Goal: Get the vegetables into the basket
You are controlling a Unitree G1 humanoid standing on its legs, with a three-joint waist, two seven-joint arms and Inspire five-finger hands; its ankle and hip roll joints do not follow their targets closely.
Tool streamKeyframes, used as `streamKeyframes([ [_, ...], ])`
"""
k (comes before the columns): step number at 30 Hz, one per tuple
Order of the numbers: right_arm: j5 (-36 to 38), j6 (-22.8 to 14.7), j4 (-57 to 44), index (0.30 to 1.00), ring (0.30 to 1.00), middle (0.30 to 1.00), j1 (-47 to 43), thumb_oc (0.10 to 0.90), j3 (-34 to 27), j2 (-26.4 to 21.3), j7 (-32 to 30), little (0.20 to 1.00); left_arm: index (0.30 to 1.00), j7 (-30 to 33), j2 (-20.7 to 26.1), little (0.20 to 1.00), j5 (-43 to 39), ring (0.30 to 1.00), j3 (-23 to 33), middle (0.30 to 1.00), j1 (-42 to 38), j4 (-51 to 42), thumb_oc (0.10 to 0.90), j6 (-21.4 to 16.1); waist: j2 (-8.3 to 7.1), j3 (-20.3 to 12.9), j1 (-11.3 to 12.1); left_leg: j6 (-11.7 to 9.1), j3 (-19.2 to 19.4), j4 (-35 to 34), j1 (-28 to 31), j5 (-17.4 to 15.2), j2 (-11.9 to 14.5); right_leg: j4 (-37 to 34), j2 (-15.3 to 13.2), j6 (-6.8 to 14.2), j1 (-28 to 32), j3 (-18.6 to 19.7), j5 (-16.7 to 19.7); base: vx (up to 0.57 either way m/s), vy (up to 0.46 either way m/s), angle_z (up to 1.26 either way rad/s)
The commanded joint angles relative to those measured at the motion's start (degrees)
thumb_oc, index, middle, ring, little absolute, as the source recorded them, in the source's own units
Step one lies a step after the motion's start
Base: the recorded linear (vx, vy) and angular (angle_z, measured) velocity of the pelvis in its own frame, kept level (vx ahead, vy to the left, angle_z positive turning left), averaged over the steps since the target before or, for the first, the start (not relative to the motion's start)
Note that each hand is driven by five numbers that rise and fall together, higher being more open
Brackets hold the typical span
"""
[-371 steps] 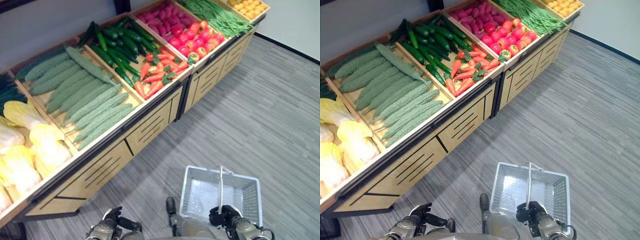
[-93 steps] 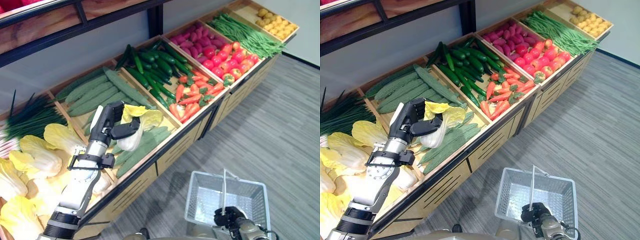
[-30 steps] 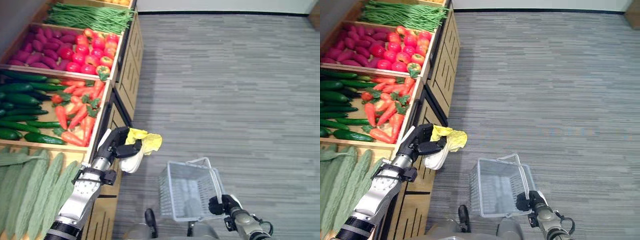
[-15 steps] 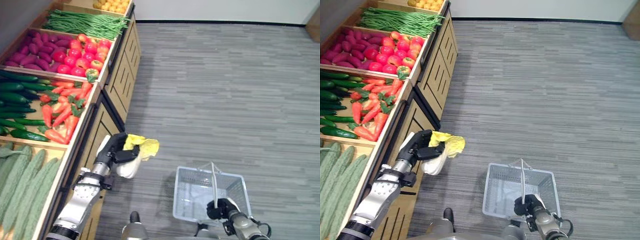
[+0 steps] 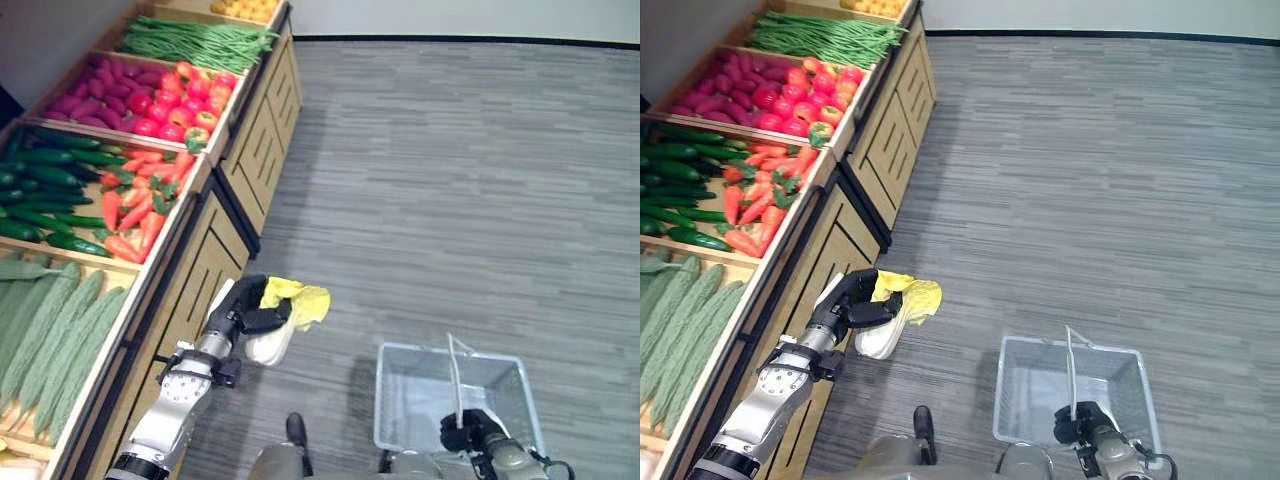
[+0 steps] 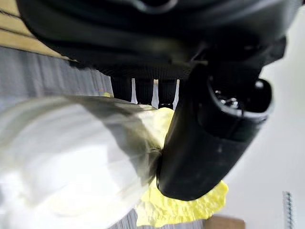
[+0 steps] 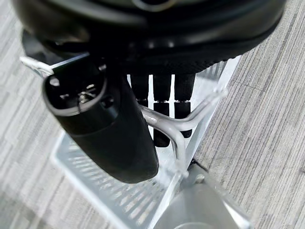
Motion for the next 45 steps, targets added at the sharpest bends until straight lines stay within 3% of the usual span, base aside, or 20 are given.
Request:
streamKeyframes([
  [1,0.80,-2.29,-3.06,0.300,0.300,0.300,-1.51,0.400,1.17,1.01,-0.20,0.300,0.300,-0.41,3.49,0.300,-0.30,0.300,2.72,0.300,-2.83,-6.26,0.400,-4.85,-3.63,-1.92,0.65,-1.15,1.20,4.48,-1.46,-3.32,-0.96,1.51,-4.53,3.73,2.94,4.52,-0.91,0.06,0.147,-0.07],
  [7,-1.78,-1.28,-11.39,0.300,0.300,0.300,-3.52,0.400,2.61,-0.25,-0.08,0.300,0.300,-3.60,6.60,0.300,3.95,0.300,0.79,0.300,-2.24,-2.57,0.400,-3.47,-3.62,-3.14,1.08,-0.40,3.56,0.02,2.31,-3.03,-1.99,1.11,-5.64,5.23,2.60,6.28,0.56,0.06,0.098,-0.22],
  [8,-2.81,-0.79,-14.23,0.300,0.300,0.300,-5.29,0.400,3.49,-1.18,-0.07,0.300,0.300,-5.25,8.71,0.300,9.66,0.300,-0.30,0.300,-3.81,-1.47,0.400,-2.60,-3.37,-3.69,1.22,-0.44,3.55,-0.57,3.65,-3.47,-2.07,0.71,-5.64,5.45,3.44,6.23,0.24,0.06,0.026,-0.04],
  [11,-3.05,-0.45,-16.46,0.300,0.300,0.300,-6.30,0.400,3.78,-1.64,-0.08,0.300,0.300,-6.33,10.20,0.300,13.48,0.300,-0.86,0.300,-5.37,-1.37,0.400,-2.22,-3.26,-4.18,1.26,-0.50,3.56,-0.74,3.80,-3.25,-2.04,0.36,-5.68,5.41,3.51,6.13,0.51,0.05,0.004,-0.02],
  [13,-3.53,-0.07,-19.64,0.300,0.300,0.300,-7.91,0.400,4.72,-2.31,0.12,0.300,0.300,-7.59,12.46,0.300,22.73,0.300,-3.25,0.300,-9.61,-0.36,0.400,-1.66,-2.87,-4.78,1.20,-0.79,3.31,-0.73,4.41,-3.74,-1.88,0.01,-5.70,5.58,4.31,5.67,0.05,0.04,-0.014,0.00],
  [17,-3.62,0.00,-22.09,0.300,0.300,0.300,-8.79,0.400,5.32,-2.53,0.10,0.300,0.300,-6.08,13.61,0.300,29.93,0.300,-5.31,0.300,-13.28,0.59,0.400,-1.90,-2.71,-5.05,1.27,-0.96,3.22,-0.88,4.41,-3.42,-1.79,-0.42,-5.65,5.46,4.45,5.50,0.26,0.00,0.000,0.00],
  [18,-5.43,0.09,-25.27,0.300,0.300,0.300,-9.77,0.400,6.37,-3.47,0.20,0.300,0.300,-5.20,15.42,0.300,39.06,0.300,-7.98,0.300,-17.64,-0.47,0.400,-2.41,-2.43,-5.34,1.17,-1.16,3.20,-0.98,4.50,-3.36,-1.67,-0.72,-5.47,5.36,4.63,5.48,0.16,0.00,0.000,0.00],
  [19,-6.64,-0.12,-28.39,0.300,0.300,0.300,-10.10,0.400,7.12,-4.25,0.35,0.300,0.300,-4.66,16.05,0.300,43.26,0.300,-8.90,0.300,-18.98,-0.18,0.400,-2.59,-2.28,-5.44,0.98,-1.31,3.19,-0.95,4.76,-3.76,-1.55,-0.84,-5.42,5.45,4.89,5.47,-0.21,0.03,-0.034,0.01],
  [23,-9.88,-0.21,-37.85,0.300,0.300,0.300,-8.53,0.400,8.10,-6.89,1.00,0.300,0.300,-4.95,16.37,0.300,53.78,0.300,-13.58,0.300,-23.55,1.82,0.400,-3.31,-1.69,-5.77,0.07,-1.61,3.47,-1.30,4.42,-3.05,-1.28,-1.62,-5.10,5.30,4.50,5.54,0.29,0.00,-0.016,0.00],
  [29,-11.68,-0.39,-44.04,0.300,0.300,0.300,-7.71,0.400,10.07,-7.42,2.63,0.300,0.300,-4.72,13.25,0.300,59.86,0.300,-19.71,0.300,-27.92,5.27,0.400,-4.55,-0.99,-5.88,-0.78,-2.04,4.01,-1.43,4.45,-2.82,-0.78,-2.15,-4.37,5.10,4.31,5.85,0.25,0.01,-0.015,-0.02],
  [31,-9.30,-1.18,-48.37,0.300,0.300,0.300,-8.49,0.400,12.06,-7.15,3.62,0.300,0.300,-4.77,9.20,0.300,61.20,0.300,-24.03,0.300,-30.62,8.93,0.400,-5.00,-0.60,-5.53,-1.91,-2.27,4.42,-1.42,4.42,-2.67,-0.52,-2.33,-3.91,4.96,4.05,6.43,0.20,0.01,-0.041,-0.06],
  [40,-7.45,-1.80,-54.87,0.300,0.300,0.300,-8.49,0.400,15.31,-7.24,4.69,0.300,0.300,-4.16,-0.52,0.300,63.48,0.300,-31.25,0.300,-34.00,19.67,0.400,-4.83,0.65,-5.17,-3.53,-2.52,5.68,-1.52,4.21,-2.42,-0.33,-3.18,-3.70,4.97,3.32,7.25,0.72,-0.01,-0.002,-0.10],
  [45,-4.28,-2.32,-58.67,0.300,0.300,0.300,-7.68,0.400,17.31,-7.07,5.94,0.300,0.300,-3.54,-5.63,0.300,63.60,0.300,-34.04,0.300,-34.69,27.30,0.400,-4.22,0.57,-4.77,-4.63,-2.62,6.21,-1.65,3.97,-2.21,-0.28,-3.49,-3.69,5.06,2.88,7.83,1.25,-0.02,0.001,-0.08],
])
